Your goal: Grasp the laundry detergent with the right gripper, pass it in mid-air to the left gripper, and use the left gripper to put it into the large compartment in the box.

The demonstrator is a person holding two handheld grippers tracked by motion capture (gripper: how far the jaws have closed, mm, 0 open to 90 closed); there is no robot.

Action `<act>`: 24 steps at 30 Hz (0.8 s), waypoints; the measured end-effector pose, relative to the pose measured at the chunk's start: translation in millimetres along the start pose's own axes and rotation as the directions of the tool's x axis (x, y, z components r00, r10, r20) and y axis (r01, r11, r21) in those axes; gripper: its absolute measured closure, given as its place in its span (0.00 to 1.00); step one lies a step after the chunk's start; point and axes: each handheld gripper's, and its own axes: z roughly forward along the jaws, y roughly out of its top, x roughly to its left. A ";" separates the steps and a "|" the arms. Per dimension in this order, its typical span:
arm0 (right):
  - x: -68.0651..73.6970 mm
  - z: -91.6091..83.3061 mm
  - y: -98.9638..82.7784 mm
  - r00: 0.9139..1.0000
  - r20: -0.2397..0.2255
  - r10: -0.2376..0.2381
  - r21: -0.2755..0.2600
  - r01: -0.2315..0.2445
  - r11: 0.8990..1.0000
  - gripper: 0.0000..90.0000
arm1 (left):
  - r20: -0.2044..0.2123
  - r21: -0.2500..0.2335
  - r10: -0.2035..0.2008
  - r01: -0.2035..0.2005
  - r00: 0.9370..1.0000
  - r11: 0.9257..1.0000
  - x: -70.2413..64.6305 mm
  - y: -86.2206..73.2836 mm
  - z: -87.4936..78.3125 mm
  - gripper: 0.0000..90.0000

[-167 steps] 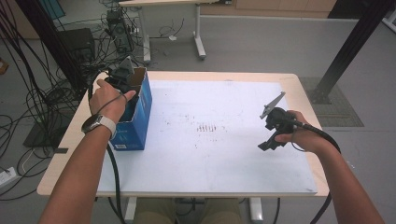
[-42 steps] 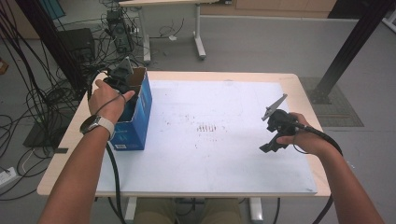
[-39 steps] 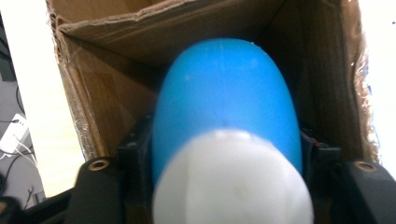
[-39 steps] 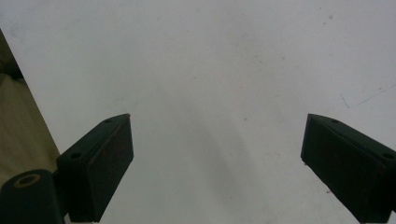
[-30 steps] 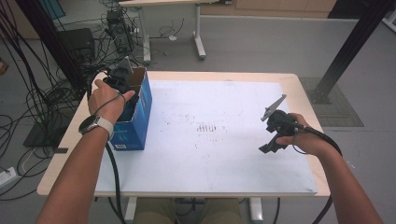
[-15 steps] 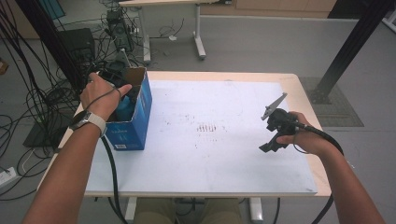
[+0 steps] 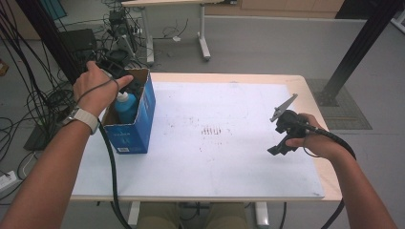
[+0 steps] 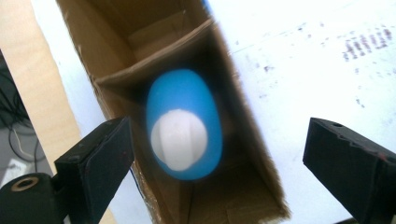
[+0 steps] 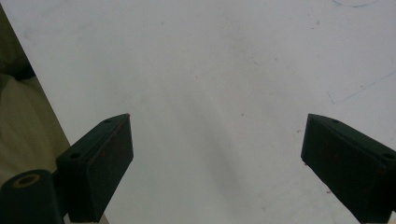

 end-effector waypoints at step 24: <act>4.3 -5.7 -11.6 0.999 0.012 0.037 -0.028 -0.036 0.999 0.10 | 0.114 -0.075 0.509 -0.503 0.853 0.861 -104.3 26.1 -42.2 0.06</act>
